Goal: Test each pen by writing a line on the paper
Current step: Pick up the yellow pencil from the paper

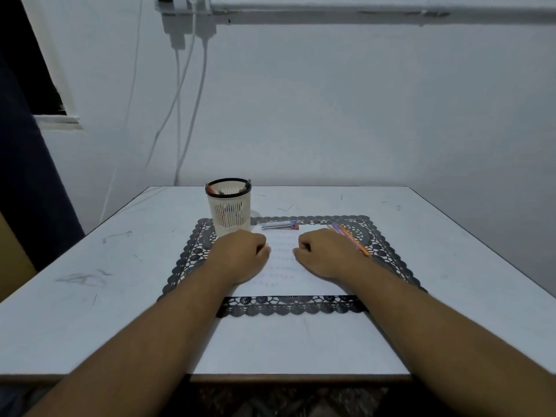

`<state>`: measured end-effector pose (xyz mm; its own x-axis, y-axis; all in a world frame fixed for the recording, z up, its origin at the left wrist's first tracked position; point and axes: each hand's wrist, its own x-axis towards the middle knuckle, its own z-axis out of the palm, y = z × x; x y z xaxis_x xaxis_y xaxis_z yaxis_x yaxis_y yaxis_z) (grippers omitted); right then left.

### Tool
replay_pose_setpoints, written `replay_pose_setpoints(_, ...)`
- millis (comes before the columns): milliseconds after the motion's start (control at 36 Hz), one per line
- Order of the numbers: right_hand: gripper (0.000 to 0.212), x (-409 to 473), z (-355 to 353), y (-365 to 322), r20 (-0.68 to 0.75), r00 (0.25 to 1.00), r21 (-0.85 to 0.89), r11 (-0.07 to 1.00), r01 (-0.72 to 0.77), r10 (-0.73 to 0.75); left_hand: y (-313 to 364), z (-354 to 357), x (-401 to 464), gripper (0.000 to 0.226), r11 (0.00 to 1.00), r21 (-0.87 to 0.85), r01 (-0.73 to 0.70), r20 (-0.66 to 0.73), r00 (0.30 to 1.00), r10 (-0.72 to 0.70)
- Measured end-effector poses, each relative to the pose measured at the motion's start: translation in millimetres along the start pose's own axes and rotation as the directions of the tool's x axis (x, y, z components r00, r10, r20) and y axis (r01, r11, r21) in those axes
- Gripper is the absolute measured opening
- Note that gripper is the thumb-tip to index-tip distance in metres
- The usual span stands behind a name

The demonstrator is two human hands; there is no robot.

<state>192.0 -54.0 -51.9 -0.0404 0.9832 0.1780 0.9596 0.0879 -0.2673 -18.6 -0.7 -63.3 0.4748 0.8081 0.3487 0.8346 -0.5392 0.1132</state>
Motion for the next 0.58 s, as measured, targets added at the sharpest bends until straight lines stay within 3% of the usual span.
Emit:
replay_pose_setpoints(139,0.029,1.6,-11.1,13.8,-0.086,0.988,0.181,0.977,-0.11,0.128,-2.2,0.0,-4.0,0.034,1.0,-0.014,-0.007,0.009,1.0,0.007)
replay_pose_setpoints(278,0.019,1.9,-44.7,52.2,-0.235,0.908,0.225,0.928,-0.298,0.348,-2.7,-1.4,-3.9,0.034,0.999,-0.041,-0.001,0.016,1.0,0.002)
replay_pose_setpoints(472,0.007,-2.0,-49.0,74.7,-0.049,0.901,0.265,0.875,-0.405,0.432,-1.3,-4.2,-5.2,0.034,0.998,-0.06,0.001,0.029,1.0,0.001)
replay_pose_setpoints(583,0.025,-1.6,-45.8,69.1,0.037,0.91,0.276,0.871,-0.406,0.412,-1.7,-4.5,-4.4,0.034,0.997,-0.076,0.008,0.043,0.999,-0.005)
